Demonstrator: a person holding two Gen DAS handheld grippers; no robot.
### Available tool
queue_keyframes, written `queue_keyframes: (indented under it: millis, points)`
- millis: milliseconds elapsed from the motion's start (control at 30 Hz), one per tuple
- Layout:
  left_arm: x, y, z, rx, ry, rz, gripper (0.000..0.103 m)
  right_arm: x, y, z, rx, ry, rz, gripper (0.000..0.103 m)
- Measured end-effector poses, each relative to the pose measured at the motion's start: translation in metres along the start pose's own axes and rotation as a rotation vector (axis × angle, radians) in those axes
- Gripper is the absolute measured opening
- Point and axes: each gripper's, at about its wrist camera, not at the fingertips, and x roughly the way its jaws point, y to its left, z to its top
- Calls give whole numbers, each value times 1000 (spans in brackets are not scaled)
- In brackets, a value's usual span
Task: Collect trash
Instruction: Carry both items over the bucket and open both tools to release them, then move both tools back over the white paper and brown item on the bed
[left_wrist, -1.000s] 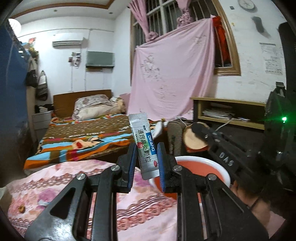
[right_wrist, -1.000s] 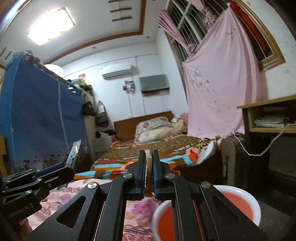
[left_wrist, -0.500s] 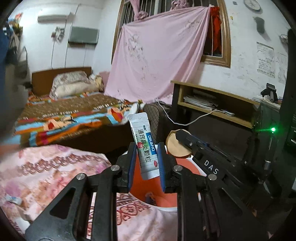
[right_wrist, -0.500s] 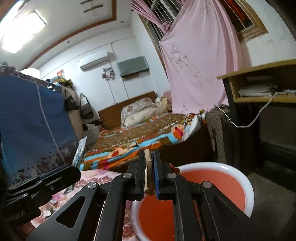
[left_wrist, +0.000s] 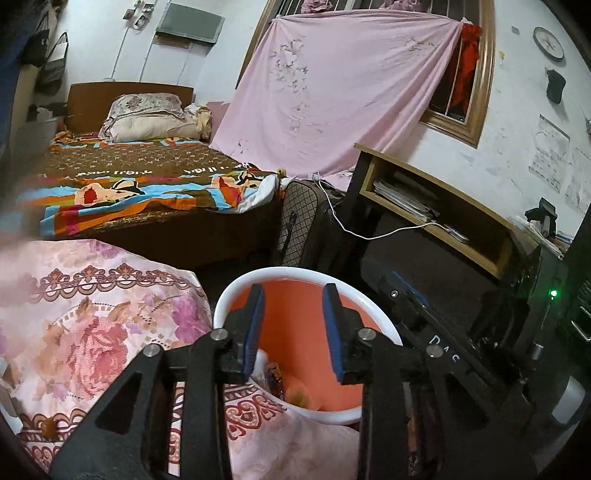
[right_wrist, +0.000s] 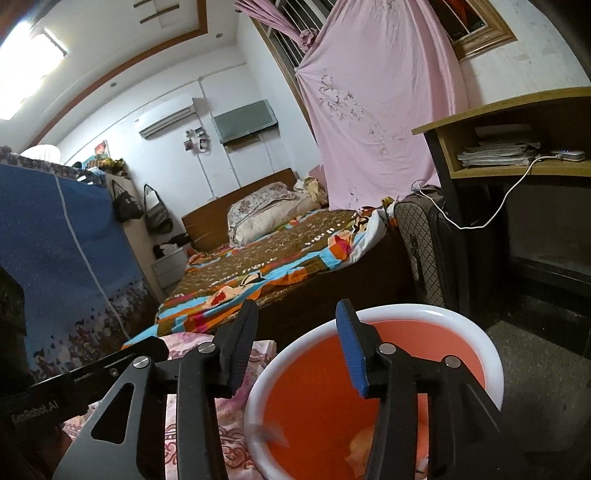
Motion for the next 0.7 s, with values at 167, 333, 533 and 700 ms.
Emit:
queue_keyframes:
  millis: [167, 333, 533, 700]
  points:
    - [-10, 4, 0, -3, -34, 35, 26, -3, 2, 0, -10, -16, 6, 46]
    - [-26, 12, -1, -7, -86, 102, 37, -6, 9, 1, -22, -46, 18, 56]
    - [-47, 27, -4, -30, -153, 198, 56, -13, 26, 2, -61, -103, 56, 73]
    - [-70, 41, -10, -47, -222, 295, 73, -17, 41, 2, -99, -141, 87, 84]
